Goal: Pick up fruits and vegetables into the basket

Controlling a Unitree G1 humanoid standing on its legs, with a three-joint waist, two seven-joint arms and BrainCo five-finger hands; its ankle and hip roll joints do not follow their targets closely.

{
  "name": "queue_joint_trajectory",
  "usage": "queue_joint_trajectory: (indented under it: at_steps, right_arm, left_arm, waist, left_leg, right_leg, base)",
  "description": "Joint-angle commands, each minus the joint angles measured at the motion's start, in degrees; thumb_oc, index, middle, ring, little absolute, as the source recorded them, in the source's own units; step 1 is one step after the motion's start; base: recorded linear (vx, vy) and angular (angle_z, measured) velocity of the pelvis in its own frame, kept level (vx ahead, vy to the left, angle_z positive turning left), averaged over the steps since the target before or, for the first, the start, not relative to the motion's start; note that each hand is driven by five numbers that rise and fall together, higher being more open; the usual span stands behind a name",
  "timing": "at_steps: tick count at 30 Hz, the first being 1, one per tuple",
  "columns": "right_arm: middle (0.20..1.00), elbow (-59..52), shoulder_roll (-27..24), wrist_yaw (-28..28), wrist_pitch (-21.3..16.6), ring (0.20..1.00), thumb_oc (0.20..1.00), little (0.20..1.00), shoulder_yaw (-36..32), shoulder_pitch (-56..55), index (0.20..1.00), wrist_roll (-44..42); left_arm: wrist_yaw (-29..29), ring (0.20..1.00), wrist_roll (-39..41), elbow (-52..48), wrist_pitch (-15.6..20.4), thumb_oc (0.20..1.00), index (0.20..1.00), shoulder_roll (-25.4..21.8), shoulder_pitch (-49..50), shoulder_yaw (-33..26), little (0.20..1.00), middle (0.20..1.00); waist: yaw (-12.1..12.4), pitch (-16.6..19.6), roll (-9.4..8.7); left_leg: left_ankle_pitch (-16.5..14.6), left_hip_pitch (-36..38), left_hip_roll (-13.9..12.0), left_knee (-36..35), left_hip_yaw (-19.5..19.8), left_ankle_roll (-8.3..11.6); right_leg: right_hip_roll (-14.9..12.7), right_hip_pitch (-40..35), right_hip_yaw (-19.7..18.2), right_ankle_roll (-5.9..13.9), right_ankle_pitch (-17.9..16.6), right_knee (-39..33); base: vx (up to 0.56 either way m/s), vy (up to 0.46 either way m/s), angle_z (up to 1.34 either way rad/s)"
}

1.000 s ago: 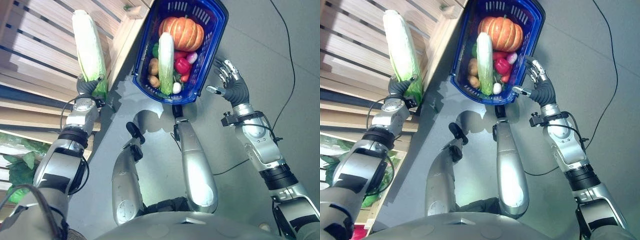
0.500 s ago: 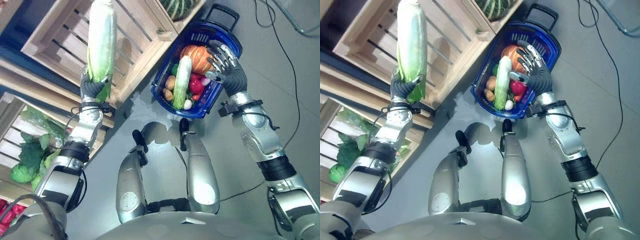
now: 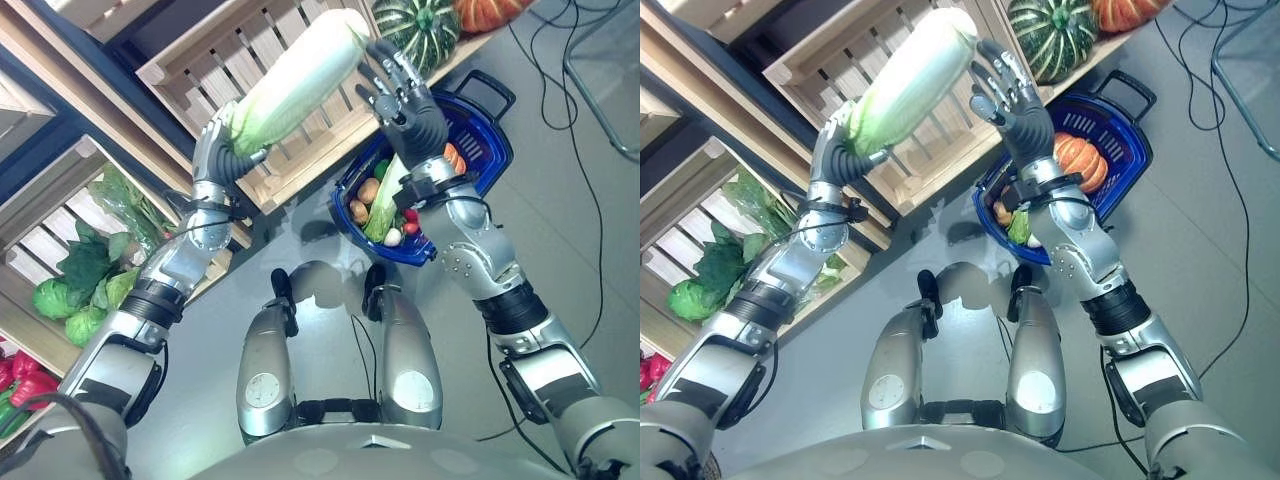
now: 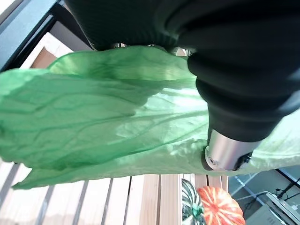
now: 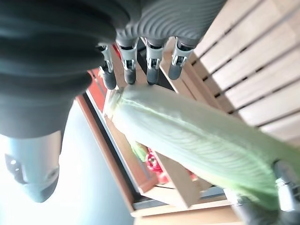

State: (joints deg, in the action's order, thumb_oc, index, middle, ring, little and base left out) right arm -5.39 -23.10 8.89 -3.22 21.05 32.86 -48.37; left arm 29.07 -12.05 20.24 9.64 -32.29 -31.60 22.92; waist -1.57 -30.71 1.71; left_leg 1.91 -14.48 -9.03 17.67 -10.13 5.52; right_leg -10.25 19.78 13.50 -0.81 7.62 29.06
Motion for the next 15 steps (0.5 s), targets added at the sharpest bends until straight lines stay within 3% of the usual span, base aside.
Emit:
queue_joint_trajectory:
  at_steps: [1, 11, 15]
  right_arm:
    - [1.0, -0.83, 5.09, 1.18, -1.62, 1.0, 1.0, 1.0, 1.9, 2.86, 1.0, -4.99]
    - [1.0, 3.66, 8.55, 2.52, -1.68, 1.0, 1.0, 1.0, 2.93, 2.79, 1.0, -13.9]
    - [1.0, 4.19, 9.09, 3.79, -0.06, 1.0, 1.0, 1.0, 3.54, 3.04, 1.0, -15.17]
  left_arm:
    - [0.71, 0.2, -7.79, -8.93, 3.29, 0.2, 0.2, -1.86, -3.74, 5.42, 0.2, 0.2]
    - [1.8, 0.2, -13.47, -10.8, 2.55, 0.2, 0.2, -1.0, -5.92, 9.38, 0.2, 0.2]
    - [1.97, 0.2, -17.15, -12.3, 1.92, 0.2, 0.2, -1.21, -7.08, 10.74, 0.2, 0.2]
  waist:
    - [0.65, 5.68, -2.81]
    - [1.5, 5.86, -3.85]
    - [1.7, 6.12, -4.05]
  left_leg:
    - [-7.23, 0.85, 0.39, 5.73, -1.59, -1.08]
    - [-8.26, 2.04, 0.15, 5.84, -1.59, -1.32]
    - [-8.46, 2.23, 0.18, 5.72, -1.39, -1.22]
  right_leg:
    - [-1.43, -6.36, 0.13, 4.09, -1.53, -6.47]
    - [-1.5, -8.07, 0.59, 4.58, -1.83, -7.41]
    - [-1.58, -8.42, 0.67, 4.76, -1.91, -7.79]
  base:
    - [0.04, -0.052, 0.13]
    - [0.02, -0.024, 0.06]
    - [0.0, 0.0, 0.0]
